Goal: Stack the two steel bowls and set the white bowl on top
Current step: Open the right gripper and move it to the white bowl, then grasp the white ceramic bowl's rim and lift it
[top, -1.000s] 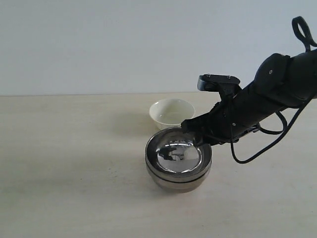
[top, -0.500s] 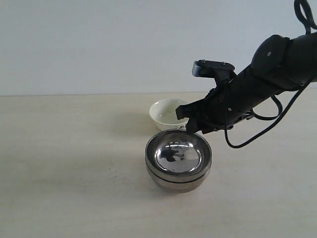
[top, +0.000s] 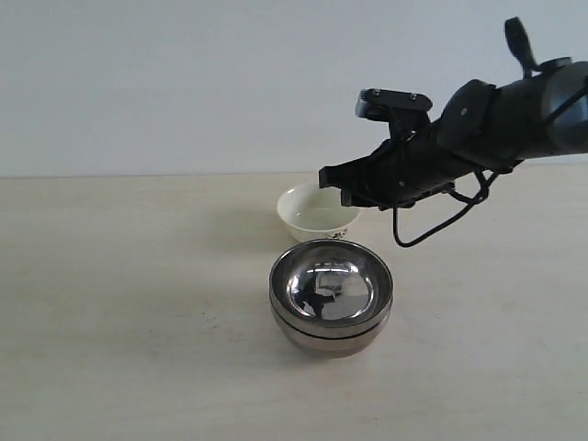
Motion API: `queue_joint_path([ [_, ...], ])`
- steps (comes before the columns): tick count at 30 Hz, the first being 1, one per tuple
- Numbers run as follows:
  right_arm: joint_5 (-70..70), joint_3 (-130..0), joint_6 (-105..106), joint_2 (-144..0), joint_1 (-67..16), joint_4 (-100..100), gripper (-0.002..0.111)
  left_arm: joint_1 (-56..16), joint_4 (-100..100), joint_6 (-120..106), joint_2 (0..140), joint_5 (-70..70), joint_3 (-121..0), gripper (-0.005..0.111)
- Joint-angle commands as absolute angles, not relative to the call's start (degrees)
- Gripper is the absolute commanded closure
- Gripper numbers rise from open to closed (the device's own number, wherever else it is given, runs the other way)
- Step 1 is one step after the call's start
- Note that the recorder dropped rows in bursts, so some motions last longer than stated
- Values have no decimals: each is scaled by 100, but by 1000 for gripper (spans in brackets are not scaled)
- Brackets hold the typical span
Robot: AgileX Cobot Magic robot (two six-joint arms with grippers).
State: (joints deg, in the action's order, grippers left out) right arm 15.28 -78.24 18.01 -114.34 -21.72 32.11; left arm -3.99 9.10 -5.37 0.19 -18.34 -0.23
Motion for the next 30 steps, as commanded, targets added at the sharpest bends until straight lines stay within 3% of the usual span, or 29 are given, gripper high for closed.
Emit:
queue_joint_path([
  [1,1726,-8563,1792,-12101,-2130,3185,72,-383,917,-554,0,-1807,0,74],
  [11,1808,-9158,1636,-12625,-1656,3009,72,-383,917,-554,0,-1807,0,74],
  [30,1840,-10011,1433,-13567,-1712,3151,72,-383,917,-554,0,-1807,0,74],
])
